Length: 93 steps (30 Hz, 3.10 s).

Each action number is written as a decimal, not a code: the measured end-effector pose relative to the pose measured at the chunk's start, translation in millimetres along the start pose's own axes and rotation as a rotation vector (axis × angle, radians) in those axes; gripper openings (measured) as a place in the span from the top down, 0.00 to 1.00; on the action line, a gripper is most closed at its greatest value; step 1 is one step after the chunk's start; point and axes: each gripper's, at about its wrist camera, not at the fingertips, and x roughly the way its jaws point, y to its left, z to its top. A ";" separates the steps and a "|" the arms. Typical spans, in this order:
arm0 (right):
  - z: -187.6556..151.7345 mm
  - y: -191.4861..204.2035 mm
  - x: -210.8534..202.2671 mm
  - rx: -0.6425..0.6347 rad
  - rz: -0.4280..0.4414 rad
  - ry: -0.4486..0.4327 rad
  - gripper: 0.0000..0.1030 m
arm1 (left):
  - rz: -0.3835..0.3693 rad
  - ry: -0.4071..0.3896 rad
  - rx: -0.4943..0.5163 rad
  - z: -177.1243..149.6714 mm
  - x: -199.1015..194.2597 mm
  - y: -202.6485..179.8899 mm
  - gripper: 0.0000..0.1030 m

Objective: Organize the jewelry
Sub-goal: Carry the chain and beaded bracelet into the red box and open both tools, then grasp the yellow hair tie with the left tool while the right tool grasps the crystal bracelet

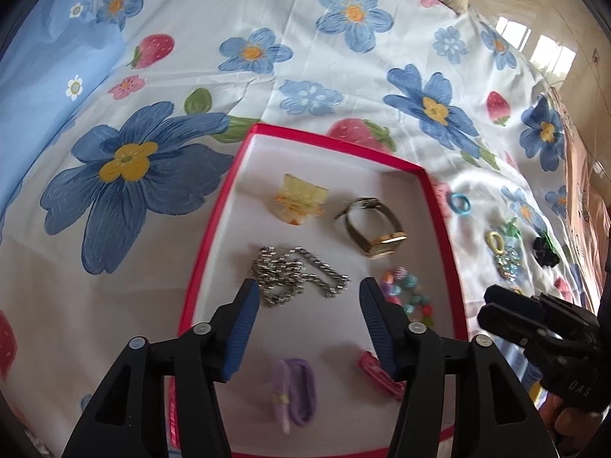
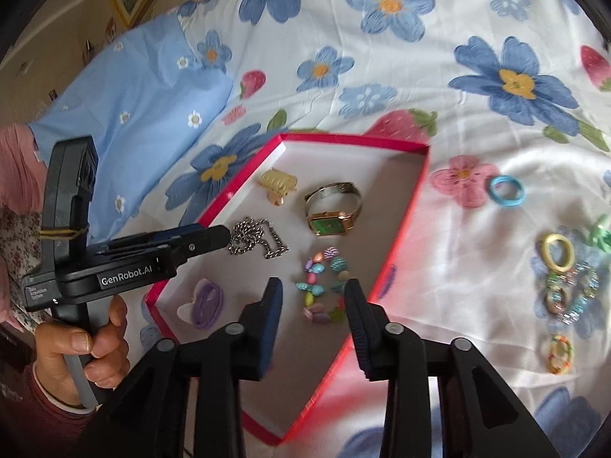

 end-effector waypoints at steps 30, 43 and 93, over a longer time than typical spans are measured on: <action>-49.3 -142.0 -107.4 0.263 -0.221 -0.129 0.63 | -0.106 0.043 0.192 7.6 17.6 -107.8 0.35; -30.1 -182.7 -93.9 0.287 -0.247 -0.116 0.63 | -0.119 0.076 0.250 34.0 66.8 -154.8 0.36; -6.0 -126.8 -106.7 0.195 -0.173 -0.186 0.93 | -0.165 0.071 0.267 27.6 62.4 -139.6 0.97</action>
